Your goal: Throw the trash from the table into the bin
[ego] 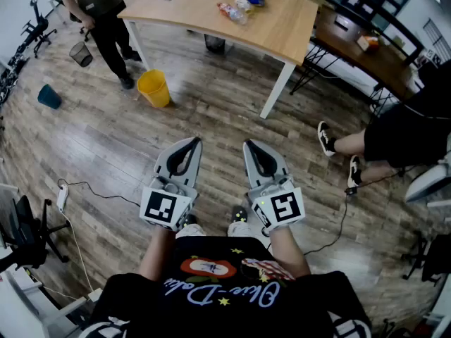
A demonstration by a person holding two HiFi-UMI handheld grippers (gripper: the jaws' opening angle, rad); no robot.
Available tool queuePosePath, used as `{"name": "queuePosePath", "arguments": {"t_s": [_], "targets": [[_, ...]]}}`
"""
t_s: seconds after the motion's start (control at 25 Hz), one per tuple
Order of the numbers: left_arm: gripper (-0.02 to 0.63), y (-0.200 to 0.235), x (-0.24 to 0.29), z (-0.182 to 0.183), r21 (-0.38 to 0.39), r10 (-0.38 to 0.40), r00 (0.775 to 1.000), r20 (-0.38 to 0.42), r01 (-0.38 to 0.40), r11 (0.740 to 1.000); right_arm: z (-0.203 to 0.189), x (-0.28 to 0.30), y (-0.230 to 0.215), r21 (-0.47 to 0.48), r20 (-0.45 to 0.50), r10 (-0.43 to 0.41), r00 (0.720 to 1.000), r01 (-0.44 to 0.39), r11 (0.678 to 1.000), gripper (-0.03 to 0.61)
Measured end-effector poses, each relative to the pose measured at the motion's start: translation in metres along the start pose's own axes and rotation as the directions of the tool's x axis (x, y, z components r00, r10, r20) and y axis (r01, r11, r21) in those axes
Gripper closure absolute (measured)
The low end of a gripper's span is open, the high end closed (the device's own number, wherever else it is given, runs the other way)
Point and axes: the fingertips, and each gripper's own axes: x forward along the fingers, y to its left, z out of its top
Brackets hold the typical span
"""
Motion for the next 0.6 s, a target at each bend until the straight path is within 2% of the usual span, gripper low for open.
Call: {"name": "queuePosePath", "arguments": {"t_s": [0.16,0.4,0.6], "targets": [[0.603,0.018,-0.027,0.004,0.004,-0.054,0.998,0.036,0.054,0.999,0.006,0.010,0.036,-0.016,0.004,-0.025,1.000,0.025,1.000,0.572],[0.603,0.057,-0.084,-0.009,-0.042,-0.103,0.995,-0.013,0.102,0.994,0.005,0.026,0.105,0.014,0.009,-0.067,0.998,0.067,0.998,0.572],[0.603,0.071,-0.094,-0.007,-0.058,-0.126,0.992,0.010,0.127,0.990,0.009,0.031,0.121,-0.004,0.001,-0.095,0.995,0.095,0.995,0.572]]}}
